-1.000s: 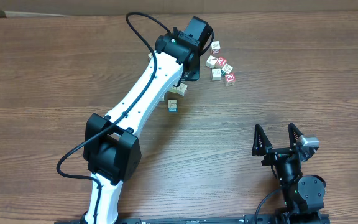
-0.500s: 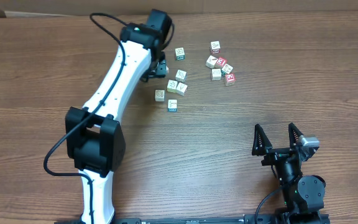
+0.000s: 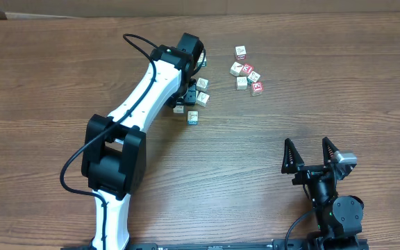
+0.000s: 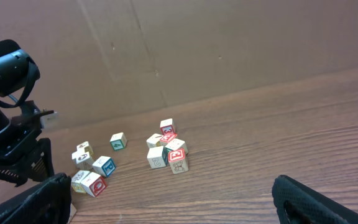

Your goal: Form a horizontal line

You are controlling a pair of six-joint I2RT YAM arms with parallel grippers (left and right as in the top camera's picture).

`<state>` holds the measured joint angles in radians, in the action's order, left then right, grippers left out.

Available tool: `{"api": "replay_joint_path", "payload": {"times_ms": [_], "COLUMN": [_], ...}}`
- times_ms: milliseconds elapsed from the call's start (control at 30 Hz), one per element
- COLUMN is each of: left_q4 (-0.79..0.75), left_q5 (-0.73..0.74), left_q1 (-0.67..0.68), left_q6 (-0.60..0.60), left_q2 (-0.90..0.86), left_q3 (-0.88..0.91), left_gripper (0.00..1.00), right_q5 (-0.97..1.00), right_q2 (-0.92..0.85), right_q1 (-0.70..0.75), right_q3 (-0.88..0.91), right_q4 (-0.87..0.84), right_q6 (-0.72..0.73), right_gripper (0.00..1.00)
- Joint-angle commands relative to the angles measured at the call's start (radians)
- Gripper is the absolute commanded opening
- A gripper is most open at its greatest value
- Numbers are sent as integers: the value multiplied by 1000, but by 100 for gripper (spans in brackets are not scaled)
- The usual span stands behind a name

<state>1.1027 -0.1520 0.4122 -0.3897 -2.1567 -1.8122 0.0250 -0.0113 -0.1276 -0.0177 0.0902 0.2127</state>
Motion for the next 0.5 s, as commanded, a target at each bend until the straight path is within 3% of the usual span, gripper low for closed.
{"api": "replay_joint_path", "payload": {"times_ms": [0,267,467], "left_q4": [-9,-56,-96], "left_q5": [0,-9,-2], "left_q1": [9,0,0], "left_q6": [21,103,106], "left_q2": [-2,-3,-3], "left_q3": [9,36,102], "left_gripper": [59,61,68], "right_q5": [-5,-5,-5], "right_q2": [3,2,3], "right_q1": [-2,-2,-2], "right_q3": [10,10,10], "right_q4": [-6,-6,-6], "right_q6": [-3,-3,-3], "right_gripper": [100,100,100]}}
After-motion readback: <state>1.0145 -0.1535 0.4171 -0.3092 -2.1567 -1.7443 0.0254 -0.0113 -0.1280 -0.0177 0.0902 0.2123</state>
